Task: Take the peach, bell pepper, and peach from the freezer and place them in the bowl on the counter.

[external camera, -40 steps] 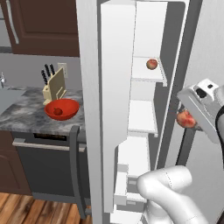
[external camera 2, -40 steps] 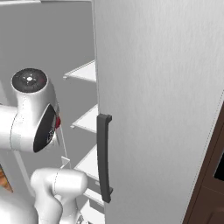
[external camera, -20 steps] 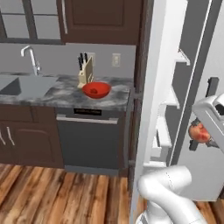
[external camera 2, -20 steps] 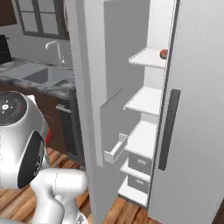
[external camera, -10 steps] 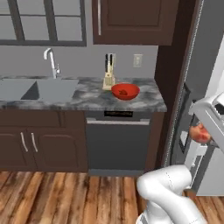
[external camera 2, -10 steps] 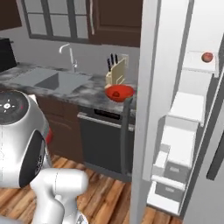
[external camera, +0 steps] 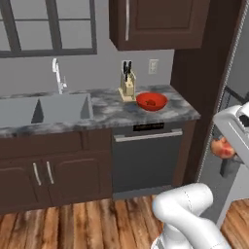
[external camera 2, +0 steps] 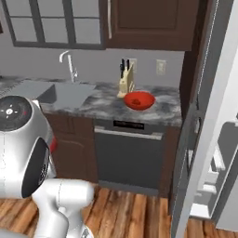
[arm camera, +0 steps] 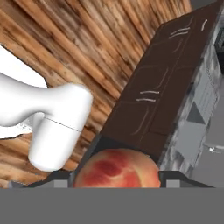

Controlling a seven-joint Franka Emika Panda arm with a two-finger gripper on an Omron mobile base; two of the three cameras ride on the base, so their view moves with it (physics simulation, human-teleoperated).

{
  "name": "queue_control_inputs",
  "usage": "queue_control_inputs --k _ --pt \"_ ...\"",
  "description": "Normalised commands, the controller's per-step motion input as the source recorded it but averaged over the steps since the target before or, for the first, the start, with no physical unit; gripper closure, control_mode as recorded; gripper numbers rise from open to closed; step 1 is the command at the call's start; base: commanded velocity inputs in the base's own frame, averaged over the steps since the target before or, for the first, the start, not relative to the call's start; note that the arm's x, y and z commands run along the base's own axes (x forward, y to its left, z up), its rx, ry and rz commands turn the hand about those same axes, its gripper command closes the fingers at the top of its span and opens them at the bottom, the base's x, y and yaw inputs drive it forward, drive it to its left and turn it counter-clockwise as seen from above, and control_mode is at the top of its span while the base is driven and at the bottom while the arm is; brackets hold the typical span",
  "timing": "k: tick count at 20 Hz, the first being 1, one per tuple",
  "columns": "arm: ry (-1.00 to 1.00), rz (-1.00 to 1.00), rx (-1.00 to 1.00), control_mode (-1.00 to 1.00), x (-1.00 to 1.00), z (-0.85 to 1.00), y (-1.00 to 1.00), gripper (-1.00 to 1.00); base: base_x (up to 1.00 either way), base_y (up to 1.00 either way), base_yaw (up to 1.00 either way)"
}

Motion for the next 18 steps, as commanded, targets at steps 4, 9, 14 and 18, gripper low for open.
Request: queue_control_inputs --k 4,9,14,18 --pt "0.0 0.0 0.0 1.0 0.0 0.0 0.0 1.0 0.51 0.46 -0.69" --pt "0.0 0.0 0.0 1.0 0.0 0.0 0.0 1.0 0.51 0.62 -0.75" --pt "0.0 0.0 0.0 1.0 0.0 0.0 0.0 1.0 0.65 0.96 -0.56" --pt "0.0 0.0 0.0 1.0 0.0 0.0 0.0 1.0 0.99 0.85 -0.37"
